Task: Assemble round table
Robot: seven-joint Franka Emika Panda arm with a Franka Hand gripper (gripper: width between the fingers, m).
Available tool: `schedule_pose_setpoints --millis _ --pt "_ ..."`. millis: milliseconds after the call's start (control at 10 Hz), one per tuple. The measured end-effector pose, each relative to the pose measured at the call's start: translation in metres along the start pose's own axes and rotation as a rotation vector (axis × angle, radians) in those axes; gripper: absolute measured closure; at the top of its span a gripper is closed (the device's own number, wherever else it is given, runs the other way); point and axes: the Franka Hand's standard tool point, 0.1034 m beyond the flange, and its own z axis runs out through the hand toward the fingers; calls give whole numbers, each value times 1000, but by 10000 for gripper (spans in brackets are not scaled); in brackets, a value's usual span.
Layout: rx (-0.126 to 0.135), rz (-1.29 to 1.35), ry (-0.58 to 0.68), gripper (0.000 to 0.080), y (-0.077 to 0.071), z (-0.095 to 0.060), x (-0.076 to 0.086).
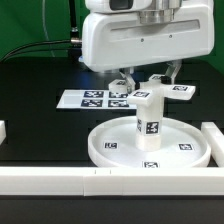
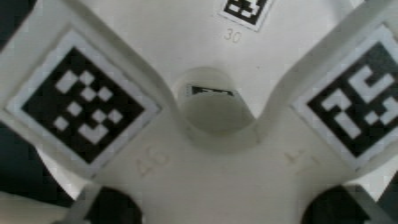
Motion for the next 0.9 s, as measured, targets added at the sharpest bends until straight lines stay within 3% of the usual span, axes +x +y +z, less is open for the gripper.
schedule_pose_setpoints --millis 400,500,900 --pt "5 260 3 357 -1 0 0" --pt "11 429 11 357 -1 0 -1" --pt "59 957 47 357 -1 0 1"
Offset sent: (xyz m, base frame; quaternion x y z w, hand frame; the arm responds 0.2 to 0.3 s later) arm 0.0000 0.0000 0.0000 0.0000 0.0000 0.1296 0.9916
